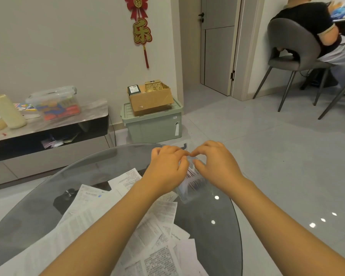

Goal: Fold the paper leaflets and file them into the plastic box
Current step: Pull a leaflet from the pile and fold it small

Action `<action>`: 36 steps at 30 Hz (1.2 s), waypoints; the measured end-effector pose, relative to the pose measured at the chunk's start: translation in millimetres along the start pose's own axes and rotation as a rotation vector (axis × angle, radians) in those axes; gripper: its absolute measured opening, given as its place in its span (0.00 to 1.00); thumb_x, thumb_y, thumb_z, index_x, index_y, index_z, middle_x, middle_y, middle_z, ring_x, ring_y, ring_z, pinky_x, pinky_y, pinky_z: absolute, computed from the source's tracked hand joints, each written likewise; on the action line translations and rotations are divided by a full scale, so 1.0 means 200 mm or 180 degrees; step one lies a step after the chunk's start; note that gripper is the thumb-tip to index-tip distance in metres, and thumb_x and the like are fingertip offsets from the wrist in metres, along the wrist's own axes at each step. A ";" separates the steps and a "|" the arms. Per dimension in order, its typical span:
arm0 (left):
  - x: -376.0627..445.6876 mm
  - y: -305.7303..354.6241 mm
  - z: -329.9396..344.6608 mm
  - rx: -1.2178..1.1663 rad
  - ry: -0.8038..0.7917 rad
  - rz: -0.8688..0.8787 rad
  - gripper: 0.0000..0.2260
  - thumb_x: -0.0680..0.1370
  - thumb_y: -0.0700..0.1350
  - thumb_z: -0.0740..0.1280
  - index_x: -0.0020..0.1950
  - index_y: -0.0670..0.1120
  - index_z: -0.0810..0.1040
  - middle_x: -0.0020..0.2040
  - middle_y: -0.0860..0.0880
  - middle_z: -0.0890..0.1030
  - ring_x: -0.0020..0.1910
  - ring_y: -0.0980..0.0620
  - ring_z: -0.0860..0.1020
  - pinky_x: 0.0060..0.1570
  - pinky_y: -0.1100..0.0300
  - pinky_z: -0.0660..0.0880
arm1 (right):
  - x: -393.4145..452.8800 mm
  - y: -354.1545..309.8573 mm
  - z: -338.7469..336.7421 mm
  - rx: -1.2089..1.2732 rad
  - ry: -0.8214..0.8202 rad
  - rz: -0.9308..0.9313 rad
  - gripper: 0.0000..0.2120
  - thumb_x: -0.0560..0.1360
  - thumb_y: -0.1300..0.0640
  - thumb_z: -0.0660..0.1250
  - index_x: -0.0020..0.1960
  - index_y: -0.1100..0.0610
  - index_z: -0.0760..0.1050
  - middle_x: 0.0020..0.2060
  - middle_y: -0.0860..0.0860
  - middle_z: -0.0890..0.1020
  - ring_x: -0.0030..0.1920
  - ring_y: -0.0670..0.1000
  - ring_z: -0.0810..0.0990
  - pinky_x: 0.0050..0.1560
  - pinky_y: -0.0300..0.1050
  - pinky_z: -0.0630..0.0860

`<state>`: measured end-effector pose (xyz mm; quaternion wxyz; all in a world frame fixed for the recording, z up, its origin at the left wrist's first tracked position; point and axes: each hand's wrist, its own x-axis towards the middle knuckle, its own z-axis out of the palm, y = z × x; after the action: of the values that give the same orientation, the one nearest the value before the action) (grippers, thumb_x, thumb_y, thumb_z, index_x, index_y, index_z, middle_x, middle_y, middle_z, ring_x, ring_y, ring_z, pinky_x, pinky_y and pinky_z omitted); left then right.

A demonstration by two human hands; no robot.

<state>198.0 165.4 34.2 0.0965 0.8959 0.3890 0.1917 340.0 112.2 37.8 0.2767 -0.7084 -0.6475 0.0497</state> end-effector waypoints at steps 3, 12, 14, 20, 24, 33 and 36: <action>-0.14 0.02 -0.03 -0.0037 0.0167 -0.0169 0.19 0.82 0.51 0.49 0.65 0.52 0.75 0.64 0.55 0.73 0.67 0.57 0.63 0.66 0.59 0.49 | -0.09 -0.04 -0.03 0.0077 0.0084 -0.0231 0.11 0.76 0.52 0.64 0.58 0.49 0.78 0.55 0.47 0.77 0.60 0.49 0.70 0.57 0.41 0.68; -0.72 0.09 -0.12 -0.0095 0.0209 -0.0825 0.18 0.82 0.53 0.50 0.66 0.55 0.74 0.68 0.56 0.70 0.69 0.58 0.61 0.70 0.56 0.49 | -0.40 -0.21 0.02 0.0003 -0.0175 -0.0884 0.13 0.77 0.48 0.63 0.60 0.48 0.77 0.58 0.45 0.77 0.60 0.46 0.69 0.59 0.40 0.67; -0.85 0.09 -0.11 -0.0091 0.0142 -0.0929 0.18 0.82 0.54 0.49 0.67 0.56 0.72 0.69 0.57 0.68 0.70 0.59 0.59 0.70 0.57 0.48 | -0.46 -0.23 0.06 -0.0001 -0.0298 -0.0998 0.12 0.77 0.47 0.63 0.59 0.47 0.77 0.57 0.44 0.77 0.60 0.45 0.69 0.59 0.42 0.69; -1.05 0.09 -0.11 0.0247 -0.0293 -0.0821 0.18 0.81 0.58 0.51 0.67 0.58 0.70 0.69 0.60 0.66 0.69 0.61 0.58 0.69 0.61 0.48 | -0.59 -0.22 0.12 -0.0209 -0.0704 -0.1330 0.12 0.77 0.48 0.63 0.59 0.46 0.77 0.55 0.43 0.76 0.59 0.44 0.70 0.58 0.41 0.71; -1.12 0.10 -0.12 0.0361 -0.0711 -0.0940 0.19 0.80 0.61 0.52 0.68 0.58 0.69 0.71 0.59 0.63 0.70 0.57 0.59 0.70 0.56 0.54 | -0.64 -0.20 0.14 -0.0295 -0.0952 -0.1386 0.12 0.77 0.47 0.63 0.59 0.45 0.77 0.55 0.42 0.77 0.59 0.44 0.70 0.58 0.41 0.71; -1.19 0.01 -0.11 0.0311 -0.1350 -0.0825 0.24 0.76 0.63 0.61 0.71 0.61 0.63 0.70 0.60 0.59 0.65 0.58 0.66 0.65 0.59 0.66 | -0.72 -0.27 0.24 -0.0218 -0.1453 -0.1728 0.10 0.76 0.48 0.63 0.55 0.47 0.79 0.52 0.43 0.77 0.56 0.43 0.71 0.54 0.41 0.72; -1.19 -0.02 -0.11 0.0150 -0.1641 -0.0877 0.26 0.75 0.60 0.65 0.71 0.63 0.61 0.70 0.61 0.57 0.66 0.59 0.65 0.64 0.61 0.65 | -0.73 -0.30 0.25 -0.0195 -0.1686 -0.1759 0.11 0.76 0.46 0.64 0.54 0.48 0.80 0.50 0.45 0.77 0.53 0.44 0.72 0.52 0.39 0.71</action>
<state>36.9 -6.7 -10.6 0.1964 0.8558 0.4740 -0.0663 243.3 -8.6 -18.2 0.0814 -0.4776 -0.8643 0.1352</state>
